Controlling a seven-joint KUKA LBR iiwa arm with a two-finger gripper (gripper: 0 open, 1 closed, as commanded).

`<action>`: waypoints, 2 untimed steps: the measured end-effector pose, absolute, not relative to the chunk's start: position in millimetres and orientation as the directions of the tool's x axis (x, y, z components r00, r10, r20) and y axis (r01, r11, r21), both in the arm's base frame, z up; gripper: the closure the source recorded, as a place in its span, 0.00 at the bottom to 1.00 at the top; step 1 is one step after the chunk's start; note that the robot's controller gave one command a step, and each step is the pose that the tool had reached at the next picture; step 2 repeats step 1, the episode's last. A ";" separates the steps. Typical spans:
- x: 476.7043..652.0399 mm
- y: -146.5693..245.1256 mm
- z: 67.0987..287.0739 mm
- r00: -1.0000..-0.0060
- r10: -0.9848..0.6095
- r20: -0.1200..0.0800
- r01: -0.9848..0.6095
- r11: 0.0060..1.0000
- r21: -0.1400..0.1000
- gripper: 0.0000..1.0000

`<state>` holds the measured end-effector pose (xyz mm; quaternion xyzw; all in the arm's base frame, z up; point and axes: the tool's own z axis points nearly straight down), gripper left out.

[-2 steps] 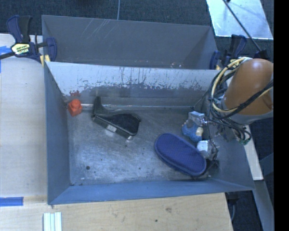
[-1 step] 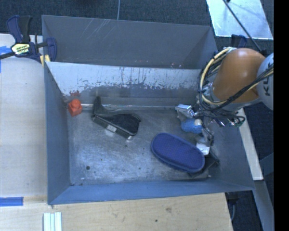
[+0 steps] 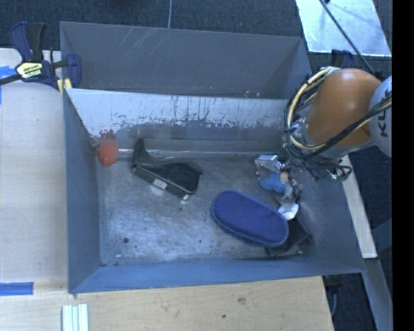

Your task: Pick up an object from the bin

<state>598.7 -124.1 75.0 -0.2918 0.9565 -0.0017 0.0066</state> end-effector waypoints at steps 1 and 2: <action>582.5 -143.4 221.6 -0.825 -0.566 -0.004 -0.566 0.825 -0.003 1.00; 582.5 -143.4 221.6 -0.825 -0.566 -0.004 -0.566 0.825 -0.003 1.00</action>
Offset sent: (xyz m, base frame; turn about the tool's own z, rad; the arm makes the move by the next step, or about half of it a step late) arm -0.0173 -0.0186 0.1455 -0.0119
